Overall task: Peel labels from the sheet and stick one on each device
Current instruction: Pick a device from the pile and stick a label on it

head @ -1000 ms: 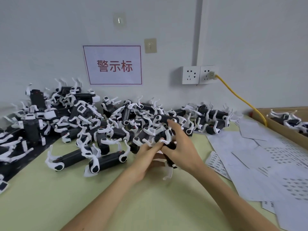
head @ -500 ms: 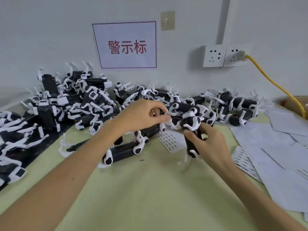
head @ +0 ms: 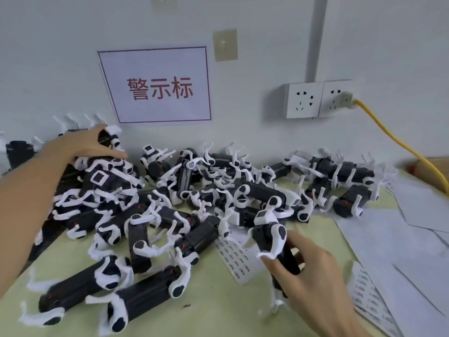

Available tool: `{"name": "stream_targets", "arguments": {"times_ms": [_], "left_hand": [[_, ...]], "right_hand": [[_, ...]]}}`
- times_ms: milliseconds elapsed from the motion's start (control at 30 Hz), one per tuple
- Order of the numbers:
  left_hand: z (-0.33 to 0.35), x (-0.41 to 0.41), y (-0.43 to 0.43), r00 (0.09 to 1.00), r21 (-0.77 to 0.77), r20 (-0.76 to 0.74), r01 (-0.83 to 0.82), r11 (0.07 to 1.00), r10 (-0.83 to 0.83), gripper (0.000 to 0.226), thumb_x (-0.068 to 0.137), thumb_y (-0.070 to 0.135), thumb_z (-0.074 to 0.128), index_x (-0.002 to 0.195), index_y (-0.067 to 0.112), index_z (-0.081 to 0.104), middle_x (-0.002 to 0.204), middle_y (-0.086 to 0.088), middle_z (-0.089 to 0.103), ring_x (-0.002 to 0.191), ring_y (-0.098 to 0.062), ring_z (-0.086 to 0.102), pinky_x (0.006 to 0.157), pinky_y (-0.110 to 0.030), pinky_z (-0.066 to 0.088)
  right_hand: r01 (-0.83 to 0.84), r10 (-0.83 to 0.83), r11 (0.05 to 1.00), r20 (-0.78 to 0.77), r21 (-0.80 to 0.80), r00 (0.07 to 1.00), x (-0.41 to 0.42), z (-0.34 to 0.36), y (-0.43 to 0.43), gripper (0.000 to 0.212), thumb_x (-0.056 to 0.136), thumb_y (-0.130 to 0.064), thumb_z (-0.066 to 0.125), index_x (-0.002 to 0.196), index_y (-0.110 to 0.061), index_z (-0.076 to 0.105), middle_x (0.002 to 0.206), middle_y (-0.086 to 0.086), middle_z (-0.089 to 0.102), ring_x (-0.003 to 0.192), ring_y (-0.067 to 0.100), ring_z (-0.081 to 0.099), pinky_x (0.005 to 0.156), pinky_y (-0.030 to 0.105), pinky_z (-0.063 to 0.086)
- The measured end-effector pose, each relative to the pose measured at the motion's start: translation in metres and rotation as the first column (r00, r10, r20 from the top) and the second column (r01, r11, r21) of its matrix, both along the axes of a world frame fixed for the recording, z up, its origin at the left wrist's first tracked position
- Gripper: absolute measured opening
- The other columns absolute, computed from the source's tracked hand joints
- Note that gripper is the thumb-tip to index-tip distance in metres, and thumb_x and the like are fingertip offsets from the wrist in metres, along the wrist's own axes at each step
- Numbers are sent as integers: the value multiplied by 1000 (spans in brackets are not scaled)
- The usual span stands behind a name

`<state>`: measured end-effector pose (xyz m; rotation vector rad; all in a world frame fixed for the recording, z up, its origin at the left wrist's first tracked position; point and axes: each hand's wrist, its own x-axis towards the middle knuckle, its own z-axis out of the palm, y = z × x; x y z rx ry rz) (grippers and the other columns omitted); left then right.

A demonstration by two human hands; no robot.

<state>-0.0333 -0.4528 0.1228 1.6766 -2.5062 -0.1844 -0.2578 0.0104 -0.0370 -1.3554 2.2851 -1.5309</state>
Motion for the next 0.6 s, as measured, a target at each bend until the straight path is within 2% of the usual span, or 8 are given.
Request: {"name": "stream_targets", "arguments": {"times_ms": [67, 133, 233, 300, 333, 467, 533, 600], "left_hand": [[-1, -2, -15, 996, 45, -91, -2, 999, 6, 161, 17, 99, 71, 159, 38, 25, 163, -5, 37, 141, -40, 43, 105, -56, 47], [-1, -5, -22, 993, 102, -117, 41, 994, -29, 151, 19, 88, 80, 154, 34, 38, 160, -6, 41, 141, -37, 44, 111, -53, 40], [0, -11, -20, 988, 187, -125, 111, 976, -89, 107, 49, 55, 96, 143, 27, 54, 157, -10, 46, 144, -32, 42, 117, -47, 32], [-2, -22, -11, 981, 215, -115, 178, 960, -156, 82, 70, 29, 95, 142, 28, 55, 156, -6, 47, 143, -28, 43, 117, -42, 33], [-4, -28, -2, 976, 219, -85, 215, 952, -201, 78, 75, 24, 93, 143, 29, 56, 155, -1, 49, 142, -26, 45, 117, -40, 34], [-6, -48, 46, 936, 260, 107, 300, 918, -336, 61, 82, 20, 86, 137, 33, 63, 141, 4, 62, 129, -19, 56, 114, -36, 39], [-3, -52, 77, 910, 273, 167, 328, 904, -381, 53, 85, 23, 83, 134, 35, 66, 135, 2, 65, 122, -17, 59, 107, -31, 42], [-2, -54, 113, 886, 191, 196, 387, 902, -421, 46, 86, 22, 82, 128, 36, 70, 130, 4, 67, 115, -14, 61, 98, -28, 45]], "right_hand": [[22, -22, 1000, 8, 4, 1000, -1, 0, -2, 46, 70, -70, 55, 95, -34, 65, 75, -10, 66, 64, 13, 62, 61, 39, 56], [32, -33, 999, 37, 15, 999, -2, 0, -3, 48, 67, -73, 55, 96, -35, 65, 76, -11, 66, 64, 13, 62, 60, 39, 57], [37, -39, 999, 72, 27, 997, -5, -1, -6, 34, 71, -63, 68, 97, -42, 63, 78, -17, 66, 64, 11, 64, 60, 37, 56], [32, -35, 999, 69, 33, 997, -4, 1, -6, 29, 73, -58, 71, 97, -45, 61, 80, -20, 65, 68, 8, 64, 60, 31, 54], [27, -29, 999, 67, 27, 997, -4, 1, -6, 30, 73, -60, 70, 97, -44, 61, 80, -20, 65, 69, 8, 63, 58, 29, 52], [-4, 5, 1000, 86, -12, 996, -2, -2, -4, 43, 68, -68, 57, 93, -33, 61, 74, -10, 65, 62, 13, 59, 55, 27, 47], [-29, 32, 999, 109, -27, 994, -2, -5, -4, 44, 71, -66, 59, 91, -28, 63, 72, -8, 66, 58, 14, 59, 56, 27, 48], [-55, 59, 998, 146, -29, 988, -1, -6, -3, 39, 75, -64, 63, 92, -28, 65, 67, -9, 66, 55, 9, 59, 54, 24, 48]]}}
